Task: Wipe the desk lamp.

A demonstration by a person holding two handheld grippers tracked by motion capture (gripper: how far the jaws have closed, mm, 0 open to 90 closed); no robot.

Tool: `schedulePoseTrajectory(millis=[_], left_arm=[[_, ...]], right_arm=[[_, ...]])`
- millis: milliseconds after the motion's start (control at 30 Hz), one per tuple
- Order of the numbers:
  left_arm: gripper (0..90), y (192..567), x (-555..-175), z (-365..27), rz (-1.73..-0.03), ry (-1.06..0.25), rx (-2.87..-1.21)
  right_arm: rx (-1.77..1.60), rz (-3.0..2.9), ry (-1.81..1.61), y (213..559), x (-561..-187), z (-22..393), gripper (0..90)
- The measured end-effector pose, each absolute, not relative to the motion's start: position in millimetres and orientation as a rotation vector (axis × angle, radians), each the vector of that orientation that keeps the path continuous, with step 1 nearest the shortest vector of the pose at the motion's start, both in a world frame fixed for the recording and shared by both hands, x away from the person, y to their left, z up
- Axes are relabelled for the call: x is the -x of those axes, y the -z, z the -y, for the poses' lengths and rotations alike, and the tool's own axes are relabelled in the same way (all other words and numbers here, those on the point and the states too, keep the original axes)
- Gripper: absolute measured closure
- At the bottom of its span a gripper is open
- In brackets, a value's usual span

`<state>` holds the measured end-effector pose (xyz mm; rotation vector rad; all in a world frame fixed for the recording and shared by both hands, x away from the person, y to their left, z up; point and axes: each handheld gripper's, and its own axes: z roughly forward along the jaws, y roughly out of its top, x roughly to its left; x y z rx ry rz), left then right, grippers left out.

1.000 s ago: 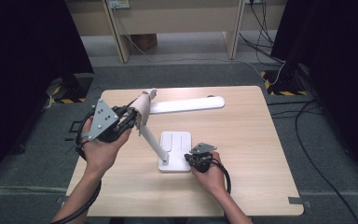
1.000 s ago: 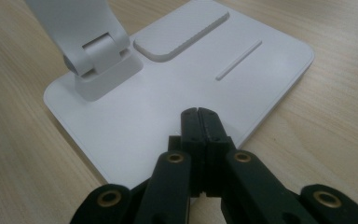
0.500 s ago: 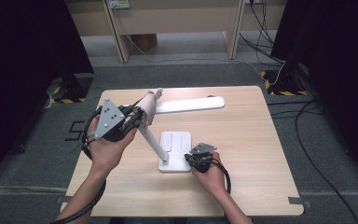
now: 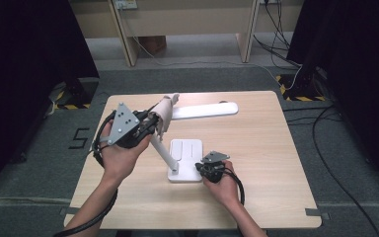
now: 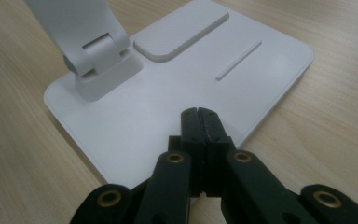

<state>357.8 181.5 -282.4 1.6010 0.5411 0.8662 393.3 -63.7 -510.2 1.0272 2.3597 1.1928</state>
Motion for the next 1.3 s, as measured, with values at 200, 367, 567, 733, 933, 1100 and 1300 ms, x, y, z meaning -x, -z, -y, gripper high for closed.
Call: schedulePoseTrajectory(millis=[200, 367, 567, 733, 933, 1100, 1300], left_arm=[[82.0, 281.8, -359.0, -175.2, -0.539, -0.859, -1.601], [82.0, 281.8, -359.5, -171.9, -0.539, -0.854, -1.602], [82.0, 281.9, -360.0, -168.4, -0.537, -0.85, -1.6], [82.0, 281.6, -360.3, -164.1, -0.534, -0.845, -1.603], [82.0, 281.3, -360.9, -157.7, -0.523, -0.838, -1.606], [82.0, 280.9, -361.2, -154.5, -0.517, -0.836, -1.611], [82.0, 280.4, -361.8, -150.7, -0.509, -0.832, -1.617]], right_arm=[[-1.027, -2.359, -1.193, 510.2, -393.2, 63.7, 90.0], [-1.04, -2.359, -1.195, 510.2, -392.7, 63.5, 90.0], [-1.037, -2.359, -1.194, 510.2, -392.7, 63.6, 90.0], [-1.023, -2.358, -1.195, 510.5, -393.4, 64.1, 90.0], [-1.027, -2.354, -1.197, 510.7, -393.0, 64.0, 90.0], [-1.026, -2.355, -1.197, 510.7, -393.0, 64.0, 90.0], [-1.026, -2.355, -1.199, 510.9, -393.0, 64.2, 90.0]])
